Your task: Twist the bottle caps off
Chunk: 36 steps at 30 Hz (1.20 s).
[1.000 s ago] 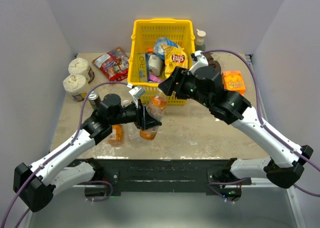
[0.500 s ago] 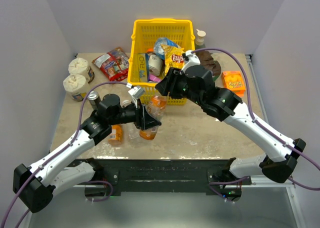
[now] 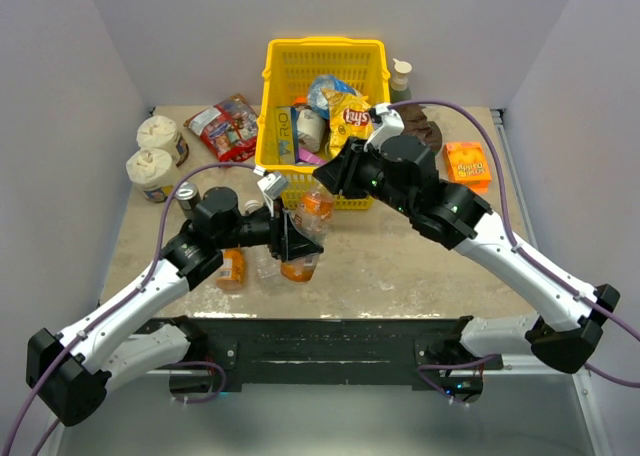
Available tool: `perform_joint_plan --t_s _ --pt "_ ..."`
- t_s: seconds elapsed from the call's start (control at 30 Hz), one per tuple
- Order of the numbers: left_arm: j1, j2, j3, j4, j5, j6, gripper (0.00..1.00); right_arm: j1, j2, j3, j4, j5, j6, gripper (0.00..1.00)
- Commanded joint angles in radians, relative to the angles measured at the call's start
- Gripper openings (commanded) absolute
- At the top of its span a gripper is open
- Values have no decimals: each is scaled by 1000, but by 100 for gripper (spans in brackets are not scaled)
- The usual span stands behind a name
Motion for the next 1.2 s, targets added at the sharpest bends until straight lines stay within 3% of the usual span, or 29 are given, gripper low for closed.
perform_joint_plan --t_s 0.0,0.47,0.67,0.73,0.77,0.83,0.97,1.03,1.17 --pt "9 -9 28 189 224 -28 41 4 -47 -34 115 -132 -96 1" --pt "29 -8 34 403 571 -120 41 -48 -70 -78 192 -594 -231 0" --pt "30 -5 35 431 626 -140 40 -59 -67 -51 148 -634 -277 0" --pt "32 -3 38 387 610 -106 40 -63 -78 -51 145 -616 -269 11" --pt "32 -5 38 361 576 -88 40 -68 -82 -51 146 -605 -262 31" --pt "32 -5 52 231 527 5 40 -71 -93 -48 146 -562 -235 46" --pt "32 -11 77 46 331 136 41 -76 -113 -42 160 -537 -209 94" --pt "32 -19 69 -11 289 159 41 -76 -121 -32 148 -502 -196 99" --pt "30 -31 66 -46 162 170 41 -76 -162 -37 99 -372 -166 99"
